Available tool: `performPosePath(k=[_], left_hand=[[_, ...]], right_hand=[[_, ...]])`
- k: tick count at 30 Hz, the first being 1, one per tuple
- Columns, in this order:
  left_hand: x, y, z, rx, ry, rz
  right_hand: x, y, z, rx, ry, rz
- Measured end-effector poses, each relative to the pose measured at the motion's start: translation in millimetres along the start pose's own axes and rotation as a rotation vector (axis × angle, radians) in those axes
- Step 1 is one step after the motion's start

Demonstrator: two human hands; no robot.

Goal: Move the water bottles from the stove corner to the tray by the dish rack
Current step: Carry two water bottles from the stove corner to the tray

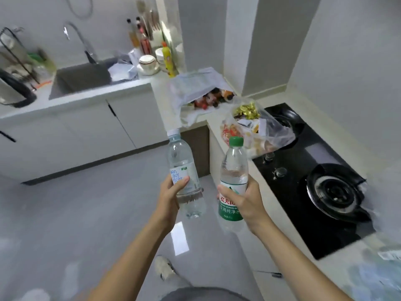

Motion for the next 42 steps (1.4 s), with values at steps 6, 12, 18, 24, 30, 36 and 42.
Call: performPosePath(k=[6,12,18,24,30,36,42], left_hand=[[132.2,47.2,-25.3,0.012,-0.117,-0.201],[268.4,89.9,-69.2,-0.011,-0.129,-0.336],[379.2,121.2,-124.8,-0.038,-0.19,-0.521],[454.9,162.3,-159.0,-0.047,-0.24,-0.655],[530.2,237.9,-206.3,-0.07,-0.217,-0.774],[601.3,313.6,-263.3,-0.104,-0.261,-0.936],[664.4,366.7,-302.9,-0.136,-0.276,-1.026]], right_hand=[[-160.5,31.9,-6.0,-0.012,-0.052,0.143],[-344.5,44.9,-11.3,-0.011,-0.057,0.287],[-493.7,47.2,-21.6,-0.04,-0.13,0.471],[-618.5,69.4,-45.6,-0.045,-0.171,0.605],[-743.5,120.1,-62.3,-0.076,-0.185,0.712],[-868.3,178.1,-52.4,-0.136,-0.202,0.823],[-978.9,205.6,-59.5,-0.174,-0.256,0.9]])
Point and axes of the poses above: each hand's wrist, its own y-axis towards the middle knuckle, its own x-axis out of the back of the hand, z = x × y, the point moved 7 cm from there along y, towards the middle knuckle, and after that the axes turned 10 degrees about -z, right-handed, at the moved point
